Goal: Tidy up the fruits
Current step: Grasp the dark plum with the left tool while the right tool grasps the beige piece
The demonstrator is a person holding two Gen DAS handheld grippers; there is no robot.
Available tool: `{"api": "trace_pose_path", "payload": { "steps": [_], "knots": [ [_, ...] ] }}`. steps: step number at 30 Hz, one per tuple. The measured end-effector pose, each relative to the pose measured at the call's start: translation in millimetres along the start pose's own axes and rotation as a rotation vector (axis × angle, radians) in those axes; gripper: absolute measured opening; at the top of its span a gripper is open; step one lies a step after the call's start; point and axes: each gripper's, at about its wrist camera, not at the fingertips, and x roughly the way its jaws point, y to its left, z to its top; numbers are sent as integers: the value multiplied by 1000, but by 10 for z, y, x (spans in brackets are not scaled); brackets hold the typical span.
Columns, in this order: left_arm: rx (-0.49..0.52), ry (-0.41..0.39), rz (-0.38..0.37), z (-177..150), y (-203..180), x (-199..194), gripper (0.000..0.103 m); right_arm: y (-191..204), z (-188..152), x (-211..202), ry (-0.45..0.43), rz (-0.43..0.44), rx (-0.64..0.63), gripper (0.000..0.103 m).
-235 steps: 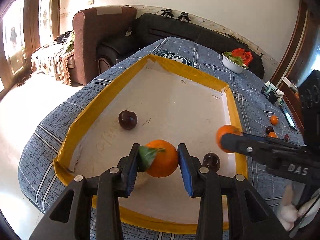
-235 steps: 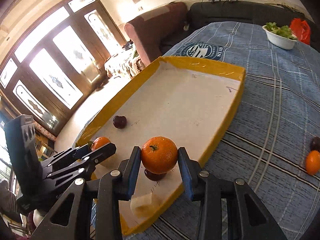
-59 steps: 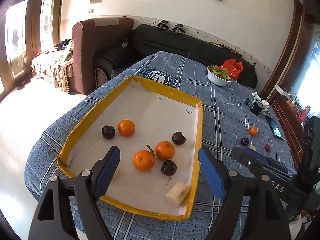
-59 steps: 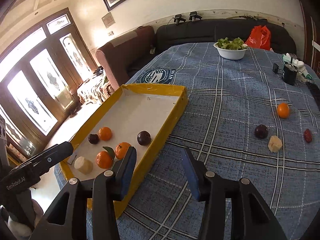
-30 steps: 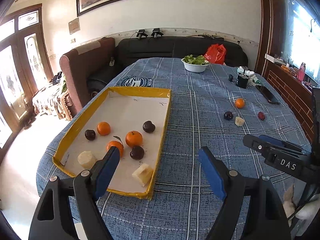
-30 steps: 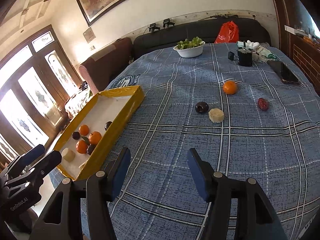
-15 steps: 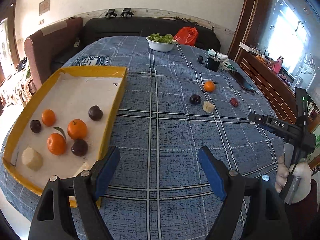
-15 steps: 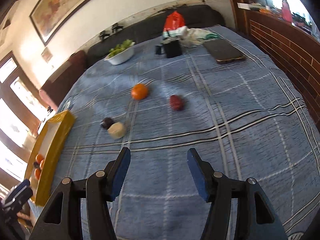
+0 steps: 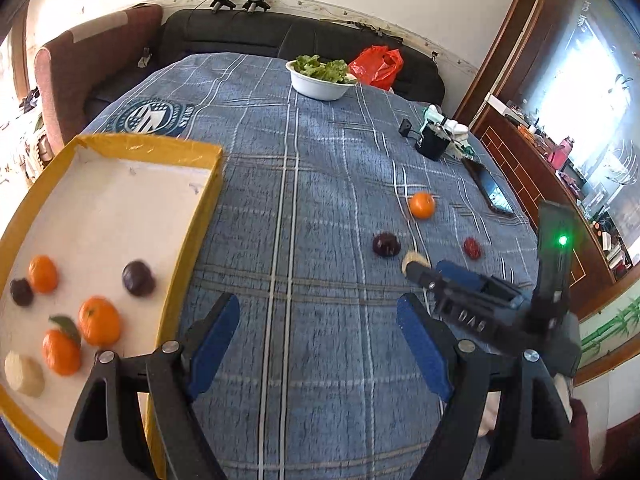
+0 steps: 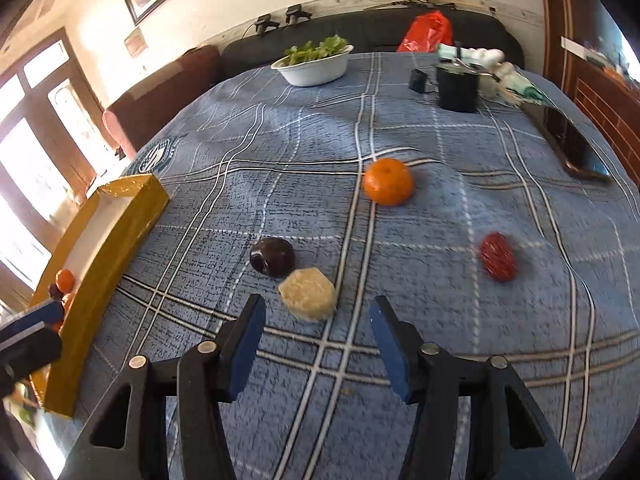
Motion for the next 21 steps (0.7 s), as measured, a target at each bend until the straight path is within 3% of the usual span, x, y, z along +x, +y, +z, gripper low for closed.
{"api": "trace_pose_path", "payload": {
  "steps": [3, 7, 14, 21],
  "knots": [
    [-2, 23, -21, 141, -54, 205, 80, -3, 23, 95, 4, 11, -5, 44],
    [-28, 67, -33, 282, -73, 483, 80, -33, 18, 119, -8, 41, -5, 38],
    [-46, 115, -48, 395, -164, 842, 80, 121, -48, 85, -24, 1, -74, 34],
    [-11, 153, -50, 418, -343, 1127, 80, 70, -84, -124, -60, -56, -47, 34]
  ]
}}
